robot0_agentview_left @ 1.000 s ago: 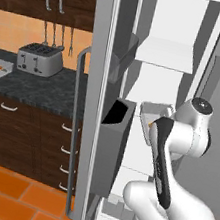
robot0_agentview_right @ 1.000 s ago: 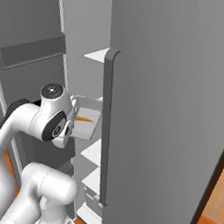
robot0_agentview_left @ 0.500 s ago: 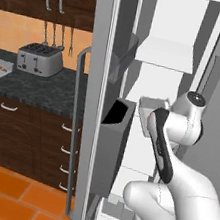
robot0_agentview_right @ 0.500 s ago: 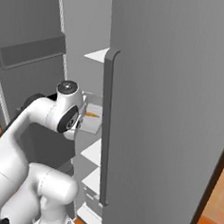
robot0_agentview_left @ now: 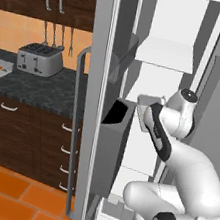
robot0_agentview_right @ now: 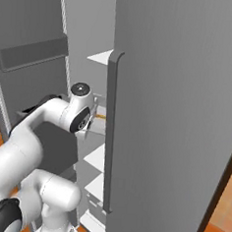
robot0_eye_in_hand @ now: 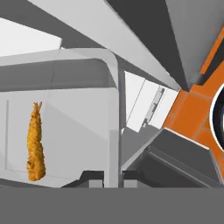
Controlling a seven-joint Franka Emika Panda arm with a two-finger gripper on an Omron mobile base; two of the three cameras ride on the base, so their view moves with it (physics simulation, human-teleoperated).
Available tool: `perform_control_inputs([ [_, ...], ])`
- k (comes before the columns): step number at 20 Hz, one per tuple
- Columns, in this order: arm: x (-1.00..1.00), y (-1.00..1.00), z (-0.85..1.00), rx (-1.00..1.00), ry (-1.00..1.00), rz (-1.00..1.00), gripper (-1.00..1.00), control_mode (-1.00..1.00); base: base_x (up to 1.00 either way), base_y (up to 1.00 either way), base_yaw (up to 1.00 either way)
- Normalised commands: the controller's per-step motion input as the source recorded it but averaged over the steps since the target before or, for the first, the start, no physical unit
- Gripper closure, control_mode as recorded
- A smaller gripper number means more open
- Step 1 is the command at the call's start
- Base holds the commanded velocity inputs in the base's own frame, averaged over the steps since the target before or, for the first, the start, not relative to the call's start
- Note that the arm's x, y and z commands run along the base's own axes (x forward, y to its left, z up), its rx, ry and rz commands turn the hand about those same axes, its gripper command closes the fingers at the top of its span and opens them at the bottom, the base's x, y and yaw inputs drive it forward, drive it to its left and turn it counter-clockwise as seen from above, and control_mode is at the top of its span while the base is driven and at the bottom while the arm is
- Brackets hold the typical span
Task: Take the meat container that has the shrimp and place it on the second highest rack of the freezer. Then take the vegetable container that has the lemon and carrot and place it on the highest rack of the freezer.
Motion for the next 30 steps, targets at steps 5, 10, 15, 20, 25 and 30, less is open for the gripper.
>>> perform_control_inputs([
  [5, 0.44, -0.12, -0.11, 0.00, 0.00, -0.01, 1.00, -1.00, 0.00, 0.00, 0.00],
  [10, 0.48, -0.12, -0.07, 0.00, 0.00, -0.02, 1.00, -1.00, 0.00, 0.00, 0.00],
  [15, 0.55, -0.17, -0.06, 0.00, -0.01, -0.01, 1.00, -1.00, 0.00, 0.00, 0.00],
  [20, 0.58, -0.18, -0.06, 0.00, 0.00, 0.00, 1.00, -1.00, 0.00, 0.00, 0.00],
  [25, 0.67, -0.17, -0.11, 0.00, 0.00, 0.00, 1.00, -1.00, 0.00, 0.00, 0.00],
  [30, 0.76, -0.14, -0.17, 0.00, 0.00, 0.00, 1.00, -1.00, 0.00, 0.00, 0.00],
])
